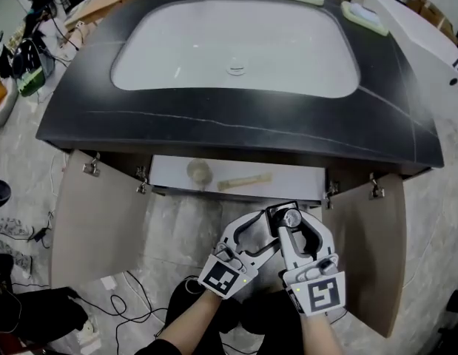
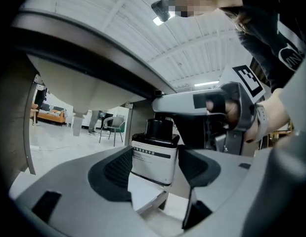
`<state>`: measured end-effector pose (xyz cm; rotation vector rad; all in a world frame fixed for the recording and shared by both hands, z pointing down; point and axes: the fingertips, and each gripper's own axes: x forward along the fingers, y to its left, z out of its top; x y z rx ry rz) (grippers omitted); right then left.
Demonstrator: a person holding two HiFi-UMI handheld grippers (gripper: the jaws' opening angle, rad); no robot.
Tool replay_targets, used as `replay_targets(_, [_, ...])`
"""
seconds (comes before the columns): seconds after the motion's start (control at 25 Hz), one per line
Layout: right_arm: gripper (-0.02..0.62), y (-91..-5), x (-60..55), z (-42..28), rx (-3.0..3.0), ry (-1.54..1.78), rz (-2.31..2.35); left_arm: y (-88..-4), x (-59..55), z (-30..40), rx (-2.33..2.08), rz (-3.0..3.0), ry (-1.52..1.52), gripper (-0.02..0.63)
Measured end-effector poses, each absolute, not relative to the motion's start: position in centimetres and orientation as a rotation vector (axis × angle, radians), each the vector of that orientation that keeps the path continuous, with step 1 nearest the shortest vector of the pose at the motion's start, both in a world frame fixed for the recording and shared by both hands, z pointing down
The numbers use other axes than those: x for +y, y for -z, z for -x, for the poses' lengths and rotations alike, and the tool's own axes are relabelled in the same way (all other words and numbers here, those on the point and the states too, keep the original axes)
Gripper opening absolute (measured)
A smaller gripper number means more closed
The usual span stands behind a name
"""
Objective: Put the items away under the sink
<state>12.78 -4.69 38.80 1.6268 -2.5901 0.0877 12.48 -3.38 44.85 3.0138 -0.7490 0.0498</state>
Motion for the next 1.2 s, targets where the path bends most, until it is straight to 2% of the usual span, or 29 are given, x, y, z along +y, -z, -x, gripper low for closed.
replay_targets(0.48, [0.101,-55.0,-7.5,-14.1,-2.581,-0.019,-1.695,-61.5,-6.7,-13.8,-0.667,-2.97,-0.029,0.287])
replay_targets(0.68, [0.101,-57.4,-8.2,-15.6,-2.553,-0.012,-1.752,-63.5,-7.8,-15.7,-0.608,-2.876,0.063,0.314])
replay_targets(1.2, [0.098,-60.0,-11.6,-16.3,-2.569,-0.062,-1.689,-65.9,-10.5,-15.9,-0.737,-2.892,0.006,0.305])
